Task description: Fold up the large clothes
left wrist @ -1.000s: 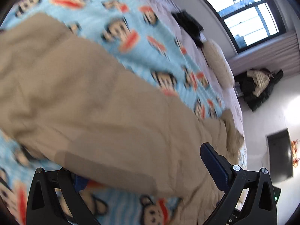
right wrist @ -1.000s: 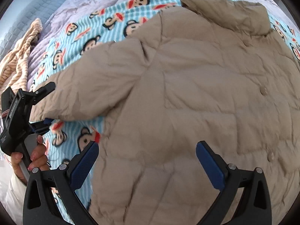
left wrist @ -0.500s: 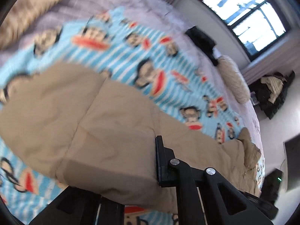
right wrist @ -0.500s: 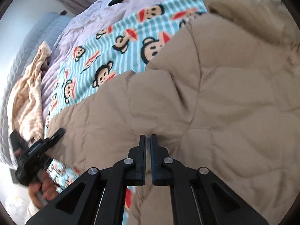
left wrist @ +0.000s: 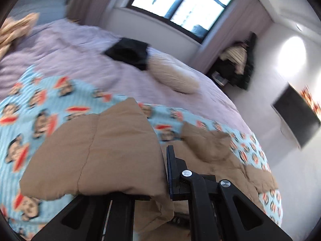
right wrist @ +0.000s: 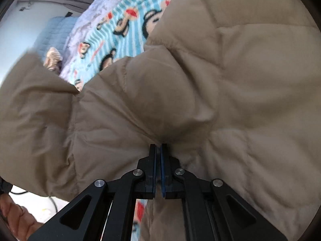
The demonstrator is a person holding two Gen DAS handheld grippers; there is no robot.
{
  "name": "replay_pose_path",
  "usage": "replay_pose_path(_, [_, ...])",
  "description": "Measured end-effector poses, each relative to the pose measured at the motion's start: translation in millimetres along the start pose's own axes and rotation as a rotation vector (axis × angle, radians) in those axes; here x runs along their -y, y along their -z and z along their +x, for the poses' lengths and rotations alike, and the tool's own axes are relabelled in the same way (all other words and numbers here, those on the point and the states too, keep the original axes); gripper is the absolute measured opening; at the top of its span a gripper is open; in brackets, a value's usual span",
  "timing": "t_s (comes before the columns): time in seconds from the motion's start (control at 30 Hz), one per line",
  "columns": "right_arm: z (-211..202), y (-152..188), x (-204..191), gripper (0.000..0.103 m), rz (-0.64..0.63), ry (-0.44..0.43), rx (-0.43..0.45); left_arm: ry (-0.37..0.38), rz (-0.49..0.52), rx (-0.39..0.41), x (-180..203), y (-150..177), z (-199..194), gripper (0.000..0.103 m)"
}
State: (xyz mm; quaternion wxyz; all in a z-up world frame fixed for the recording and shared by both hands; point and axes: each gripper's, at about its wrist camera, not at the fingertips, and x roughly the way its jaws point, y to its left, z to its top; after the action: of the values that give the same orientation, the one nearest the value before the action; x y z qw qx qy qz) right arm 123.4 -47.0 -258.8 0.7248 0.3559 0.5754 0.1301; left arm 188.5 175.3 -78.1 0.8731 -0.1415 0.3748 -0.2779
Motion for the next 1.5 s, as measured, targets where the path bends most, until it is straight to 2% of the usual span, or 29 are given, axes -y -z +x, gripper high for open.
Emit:
replay_pose_path(0.17, [-75, 10, 39, 0.004, 0.045, -0.022, 0.075, 0.095, 0.067, -0.092, 84, 20, 58, 0.012])
replay_pose_path(0.3, [-147, 17, 96, 0.004, 0.104, 0.045, 0.145, 0.087, 0.163, -0.222, 143, 60, 117, 0.012])
replay_pose_path(0.4, [-183, 21, 135, 0.005, 0.147, 0.107, 0.177, 0.028, 0.219, -0.314, 167, 98, 156, 0.012])
replay_pose_path(0.5, [-202, 29, 170, 0.005, 0.212, 0.133, 0.184, -0.053, 0.267, -0.381, 169, 133, 180, 0.012])
replay_pose_path(0.53, [-204, 30, 174, 0.005, 0.221, 0.129, 0.187, -0.077, 0.277, -0.389, 168, 141, 183, 0.019])
replay_pose_path(0.57, [-206, 32, 178, 0.005, 0.225, 0.126, 0.191, -0.08, 0.281, -0.394, 167, 147, 181, 0.039])
replay_pose_path(0.6, [-207, 32, 180, 0.005, 0.224, 0.127, 0.194, -0.066, 0.278, -0.399, 167, 149, 178, 0.053])
replay_pose_path(0.63, [-207, 31, 180, 0.005, 0.222, 0.125, 0.194, -0.054, 0.279, -0.399, 169, 150, 171, 0.071])
replay_pose_path(0.77, [-209, 24, 180, 0.005, 0.199, 0.137, 0.189, -0.072, 0.331, -0.376, 175, 147, 139, 0.072])
replay_pose_path(0.87, [-211, 23, 163, 0.005, 0.151, 0.181, 0.189, -0.066, 0.277, -0.337, 158, 133, 103, 0.072])
replay_pose_path(0.97, [-215, 19, 133, 0.007, 0.005, 0.251, 0.198, -0.107, 0.185, -0.267, 123, 113, 68, 0.072])
replay_pose_path(1.0, [-213, 16, 111, 0.022, -0.08, 0.285, 0.206, -0.122, 0.134, -0.251, 106, 106, 61, 0.072])
replay_pose_path(1.03, [-210, 15, 93, 0.037, -0.15, 0.312, 0.215, -0.135, 0.04, -0.233, 80, 97, 51, 0.072])
replay_pose_path(1.07, [-207, 15, 76, 0.074, -0.211, 0.335, 0.227, -0.137, -0.031, -0.228, 59, 91, 46, 0.072])
replay_pose_path(1.1, [-203, 15, 57, 0.086, -0.286, 0.351, 0.247, -0.147, -0.111, -0.22, 35, 84, 43, 0.072])
replay_pose_path(1.17, [-187, 17, 22, 0.086, -0.439, 0.388, 0.254, -0.144, -0.22, -0.213, -4, 76, 46, 0.072])
replay_pose_path(1.23, [-165, 21, -7, 0.086, -0.574, 0.458, 0.252, -0.091, -0.311, -0.241, -37, 71, 59, 0.072])
replay_pose_path(1.3, [-141, 26, -27, 0.086, -0.689, 0.523, 0.241, -0.044, -0.369, -0.28, -60, 73, 75, 0.072])
replay_pose_path(1.37, [-113, 31, -43, 0.086, -0.807, 0.623, 0.245, 0.007, -0.413, -0.328, -74, 75, 97, 0.072])
replay_pose_path(1.43, [-94, 34, -44, 0.085, -0.878, 0.7, 0.261, 0.082, -0.454, -0.383, -78, 79, 122, 0.072])
replay_pose_path(1.5, [-86, 28, -40, 0.085, -0.876, 0.75, 0.284, 0.09, -0.497, -0.414, -81, 82, 140, 0.072])
